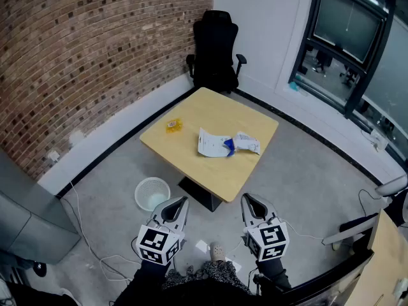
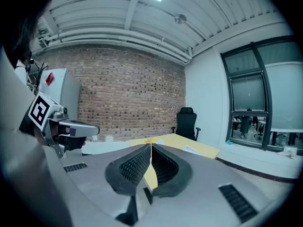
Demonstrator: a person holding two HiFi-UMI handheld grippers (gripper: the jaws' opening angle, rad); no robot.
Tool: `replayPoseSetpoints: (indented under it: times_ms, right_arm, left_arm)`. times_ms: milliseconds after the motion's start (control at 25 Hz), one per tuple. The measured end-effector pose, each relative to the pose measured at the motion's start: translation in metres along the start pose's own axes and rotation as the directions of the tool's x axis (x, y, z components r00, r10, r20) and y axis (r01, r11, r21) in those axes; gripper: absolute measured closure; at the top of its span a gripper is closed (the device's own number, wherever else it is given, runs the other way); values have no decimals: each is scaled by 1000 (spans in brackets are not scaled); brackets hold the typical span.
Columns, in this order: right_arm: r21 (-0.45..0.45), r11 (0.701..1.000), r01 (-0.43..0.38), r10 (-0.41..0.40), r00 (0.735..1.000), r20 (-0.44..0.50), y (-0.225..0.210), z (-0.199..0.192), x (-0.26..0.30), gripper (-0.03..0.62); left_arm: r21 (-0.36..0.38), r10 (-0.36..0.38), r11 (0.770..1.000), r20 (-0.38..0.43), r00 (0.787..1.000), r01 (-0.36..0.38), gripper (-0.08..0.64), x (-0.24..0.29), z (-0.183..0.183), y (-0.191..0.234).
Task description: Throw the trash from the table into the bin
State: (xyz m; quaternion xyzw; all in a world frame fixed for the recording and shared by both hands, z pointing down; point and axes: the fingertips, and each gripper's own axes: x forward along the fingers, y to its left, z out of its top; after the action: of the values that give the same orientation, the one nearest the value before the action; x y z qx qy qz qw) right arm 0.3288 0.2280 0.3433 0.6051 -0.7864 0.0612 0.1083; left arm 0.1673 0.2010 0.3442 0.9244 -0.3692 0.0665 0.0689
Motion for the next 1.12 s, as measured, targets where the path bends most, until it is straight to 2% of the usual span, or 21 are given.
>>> replayPoseSetpoints:
  times_ms: [280,560,800,1120]
  right_arm:
    - [3,1000,-14,14,1000,-14,-47,-1,33,580]
    - [9,997,-73,73,997,-16,-88,3,71,580]
    - [14,996,-91,92,996,-10,-122,9,95,580]
    - [3,990,-141,141,990,-12,-139,6,121,580]
  left_arm:
    - [1,17,1000,5,1000,-17,561,49,10,3]
    - [9,52,999,6,999,-52,561,96,22,8]
    - [-4,92,996,-2,996,-92,561,130,24,14]
    - [-1,147,989,-6,989,-147,561,151,26,25]
